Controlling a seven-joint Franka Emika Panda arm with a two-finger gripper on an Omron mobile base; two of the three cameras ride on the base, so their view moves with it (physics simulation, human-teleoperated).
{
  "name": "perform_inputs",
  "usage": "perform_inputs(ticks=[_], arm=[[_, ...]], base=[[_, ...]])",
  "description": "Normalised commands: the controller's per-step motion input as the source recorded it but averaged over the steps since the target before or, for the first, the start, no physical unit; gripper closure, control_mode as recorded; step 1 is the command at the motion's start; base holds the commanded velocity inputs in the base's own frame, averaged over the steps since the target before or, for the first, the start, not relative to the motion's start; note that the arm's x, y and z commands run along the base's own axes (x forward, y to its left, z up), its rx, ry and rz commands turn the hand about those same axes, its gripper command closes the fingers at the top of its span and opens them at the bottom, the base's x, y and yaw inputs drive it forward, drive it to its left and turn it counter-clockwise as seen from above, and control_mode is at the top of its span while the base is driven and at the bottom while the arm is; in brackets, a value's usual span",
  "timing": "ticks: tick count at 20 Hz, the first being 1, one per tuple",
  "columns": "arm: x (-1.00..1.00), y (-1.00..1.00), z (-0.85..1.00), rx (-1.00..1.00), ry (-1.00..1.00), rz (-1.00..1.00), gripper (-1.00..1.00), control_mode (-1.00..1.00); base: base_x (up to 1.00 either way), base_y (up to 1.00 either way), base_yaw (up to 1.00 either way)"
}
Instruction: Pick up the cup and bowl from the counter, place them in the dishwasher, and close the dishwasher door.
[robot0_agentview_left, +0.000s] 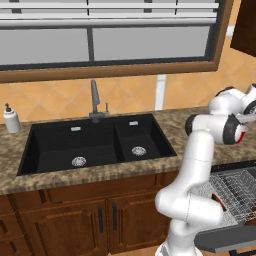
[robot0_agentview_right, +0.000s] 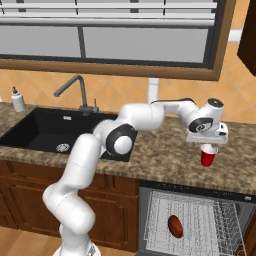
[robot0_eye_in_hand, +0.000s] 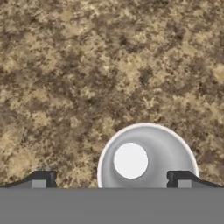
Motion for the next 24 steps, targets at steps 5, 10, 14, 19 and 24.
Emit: perform_inputs(ticks=[5,10,14,19,24], arm=[[-0.09,0.11,-0.28,0.05,0.00,0.00,-1.00,-1.00],[0.00,0.29,-0.35,0.00,-0.01,0.00,-1.00,-1.00],[0.00,0.03,-0.76,0.00,0.00,0.00,-1.00,-1.00],[0.01,0.00,-0.54,0.00,0.00,0.00,1.00,-1.00],[-0.01,0.00,-0.04,0.00,0.00,0.00,1.00,-1.00]], base=[[0.00,0.00,0.00],[0.00,0.00,0.00],[0.00,0.00,0.00],[0.00,0.00,0.00],[0.00,0.00,0.00]])
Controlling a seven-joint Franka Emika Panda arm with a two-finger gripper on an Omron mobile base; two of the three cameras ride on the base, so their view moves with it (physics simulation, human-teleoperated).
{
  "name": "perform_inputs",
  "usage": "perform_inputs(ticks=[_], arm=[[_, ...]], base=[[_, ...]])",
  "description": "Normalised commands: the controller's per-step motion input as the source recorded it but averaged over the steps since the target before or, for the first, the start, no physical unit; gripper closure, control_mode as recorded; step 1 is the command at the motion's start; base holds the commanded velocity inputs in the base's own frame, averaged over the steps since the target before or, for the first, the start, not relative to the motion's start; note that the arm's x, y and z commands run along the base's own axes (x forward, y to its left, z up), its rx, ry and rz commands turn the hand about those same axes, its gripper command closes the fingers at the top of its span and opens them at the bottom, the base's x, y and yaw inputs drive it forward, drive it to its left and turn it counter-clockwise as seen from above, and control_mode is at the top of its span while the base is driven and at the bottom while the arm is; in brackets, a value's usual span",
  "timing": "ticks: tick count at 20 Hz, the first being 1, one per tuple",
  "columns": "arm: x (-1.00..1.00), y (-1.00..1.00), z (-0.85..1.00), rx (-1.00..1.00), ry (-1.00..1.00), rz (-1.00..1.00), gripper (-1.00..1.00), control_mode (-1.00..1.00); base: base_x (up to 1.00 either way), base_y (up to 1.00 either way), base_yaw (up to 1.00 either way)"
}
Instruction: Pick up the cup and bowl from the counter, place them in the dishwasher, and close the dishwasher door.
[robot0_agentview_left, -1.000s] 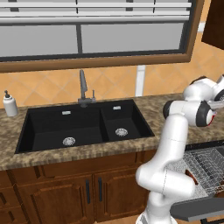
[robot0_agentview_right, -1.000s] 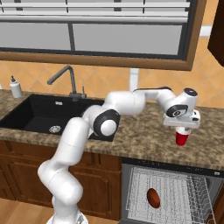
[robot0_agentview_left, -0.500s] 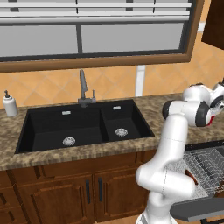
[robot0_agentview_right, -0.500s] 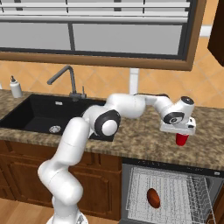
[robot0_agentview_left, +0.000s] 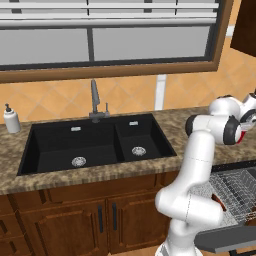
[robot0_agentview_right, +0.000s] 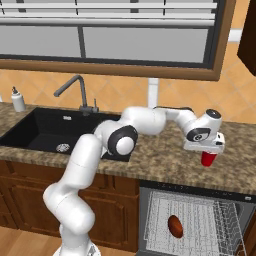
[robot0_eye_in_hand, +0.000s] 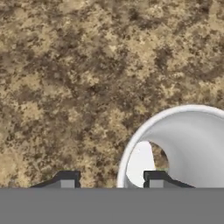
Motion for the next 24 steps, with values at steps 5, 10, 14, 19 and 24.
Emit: perform_inputs(ticks=[5,10,14,19,24], arm=[[-0.28,0.00,0.00,0.00,0.00,0.00,1.00,-1.00],[-0.74,0.00,0.00,0.03,-0.01,0.03,1.00,-1.00],[-1.00,0.00,0.00,0.05,-0.10,0.03,1.00,-1.00],[-1.00,0.00,0.00,0.07,-0.21,0.04,1.00,-1.00],[-1.00,0.00,0.00,0.08,-0.31,0.08,1.00,-1.00]], base=[[0.00,0.00,0.00],[0.00,0.00,0.00],[0.00,0.00,0.00],[0.00,0.00,0.00],[0.00,0.00,0.00]])
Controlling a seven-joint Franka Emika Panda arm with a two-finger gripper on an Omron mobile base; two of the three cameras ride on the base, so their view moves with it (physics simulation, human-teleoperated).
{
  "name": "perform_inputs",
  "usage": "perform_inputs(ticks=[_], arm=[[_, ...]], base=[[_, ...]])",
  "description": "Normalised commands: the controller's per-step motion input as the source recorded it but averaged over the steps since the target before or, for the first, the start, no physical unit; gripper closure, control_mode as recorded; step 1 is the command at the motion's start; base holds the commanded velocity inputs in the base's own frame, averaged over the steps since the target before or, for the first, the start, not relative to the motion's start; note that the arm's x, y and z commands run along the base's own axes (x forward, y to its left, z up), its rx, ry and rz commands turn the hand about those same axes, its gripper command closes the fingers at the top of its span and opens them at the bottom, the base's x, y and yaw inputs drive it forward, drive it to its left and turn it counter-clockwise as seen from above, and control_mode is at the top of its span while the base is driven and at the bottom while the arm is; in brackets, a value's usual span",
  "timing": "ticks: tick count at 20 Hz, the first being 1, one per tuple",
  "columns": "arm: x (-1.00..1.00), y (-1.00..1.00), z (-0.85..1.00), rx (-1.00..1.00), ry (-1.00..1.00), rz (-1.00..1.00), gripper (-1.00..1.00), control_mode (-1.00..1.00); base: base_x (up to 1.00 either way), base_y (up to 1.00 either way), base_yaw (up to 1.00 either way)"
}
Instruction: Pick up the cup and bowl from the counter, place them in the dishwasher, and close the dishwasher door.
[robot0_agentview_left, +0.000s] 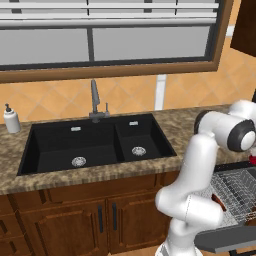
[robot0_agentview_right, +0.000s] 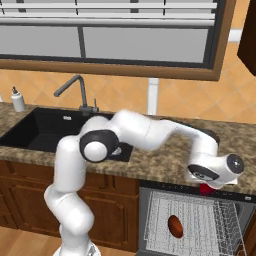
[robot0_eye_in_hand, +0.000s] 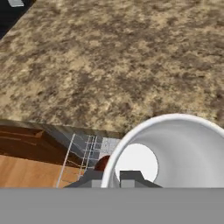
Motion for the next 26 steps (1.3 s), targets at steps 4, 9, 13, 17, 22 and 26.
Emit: perform_inputs(ticks=[4,9,13,17,22,26], arm=[[-1.00,-0.06,0.00,0.06,-0.14,0.06,1.00,-1.00],[-0.63,0.00,-0.17,0.02,-0.01,0.04,1.00,-1.00],[0.00,0.02,-0.75,0.00,0.03,0.00,1.00,-1.00],[0.04,0.00,-0.86,0.02,0.02,0.01,1.00,-1.00],[0.06,0.00,-0.88,0.05,0.07,0.02,1.00,-1.00],[0.34,-0.16,-0.41,0.25,0.11,0.00,1.00,-1.00]], base=[[0.00,0.00,0.00],[0.00,0.00,0.00],[0.00,0.00,0.00],[0.00,0.00,0.00],[0.00,0.00,0.00],[0.00,0.00,0.00]])
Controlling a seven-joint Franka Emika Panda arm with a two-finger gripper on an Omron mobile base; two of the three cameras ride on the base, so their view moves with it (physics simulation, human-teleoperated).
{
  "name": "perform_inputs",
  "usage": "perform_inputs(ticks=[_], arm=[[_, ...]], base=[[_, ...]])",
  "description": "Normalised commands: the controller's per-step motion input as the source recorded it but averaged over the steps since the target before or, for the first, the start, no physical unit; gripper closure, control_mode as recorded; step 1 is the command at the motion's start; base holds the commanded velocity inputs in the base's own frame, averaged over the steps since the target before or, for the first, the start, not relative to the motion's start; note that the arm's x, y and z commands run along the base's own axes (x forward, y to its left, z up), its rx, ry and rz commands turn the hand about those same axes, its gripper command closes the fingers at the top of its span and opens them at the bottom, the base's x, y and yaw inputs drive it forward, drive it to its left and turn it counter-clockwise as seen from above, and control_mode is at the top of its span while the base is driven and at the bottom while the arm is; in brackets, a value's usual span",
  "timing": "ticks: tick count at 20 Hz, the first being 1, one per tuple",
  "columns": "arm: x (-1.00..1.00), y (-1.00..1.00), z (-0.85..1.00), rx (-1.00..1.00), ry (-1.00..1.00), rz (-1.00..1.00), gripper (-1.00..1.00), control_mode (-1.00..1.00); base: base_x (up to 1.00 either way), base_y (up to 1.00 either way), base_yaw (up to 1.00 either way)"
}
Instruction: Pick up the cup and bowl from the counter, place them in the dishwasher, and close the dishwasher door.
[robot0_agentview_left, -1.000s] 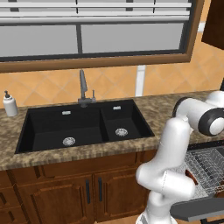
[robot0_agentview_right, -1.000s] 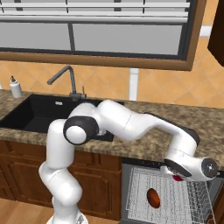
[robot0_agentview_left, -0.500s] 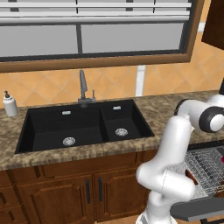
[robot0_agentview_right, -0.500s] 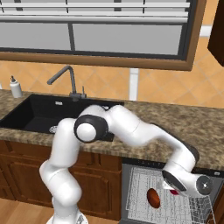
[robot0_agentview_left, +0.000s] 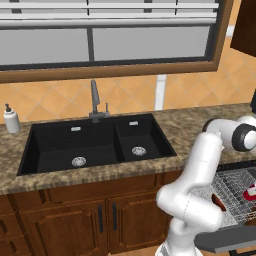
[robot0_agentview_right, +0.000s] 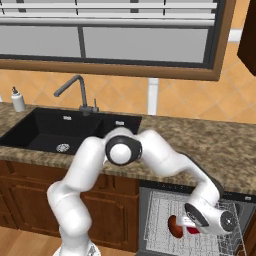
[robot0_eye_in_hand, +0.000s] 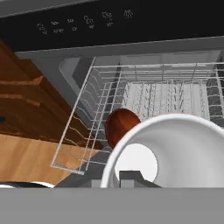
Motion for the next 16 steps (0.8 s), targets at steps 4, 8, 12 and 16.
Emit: perform_inputs(ticks=[4,8,12,16], arm=[[0.28,-0.27,0.00,0.30,0.17,0.00,1.00,-1.00],[0.60,0.00,-0.31,0.10,0.28,0.00,1.00,-1.00],[0.33,0.00,-0.56,0.08,0.08,0.00,1.00,-1.00],[0.04,0.00,-0.77,0.09,-0.08,0.00,1.00,-1.00]], base=[[0.00,0.00,0.00],[0.00,0.00,0.00],[0.00,0.00,0.00],[0.00,0.00,0.00]])
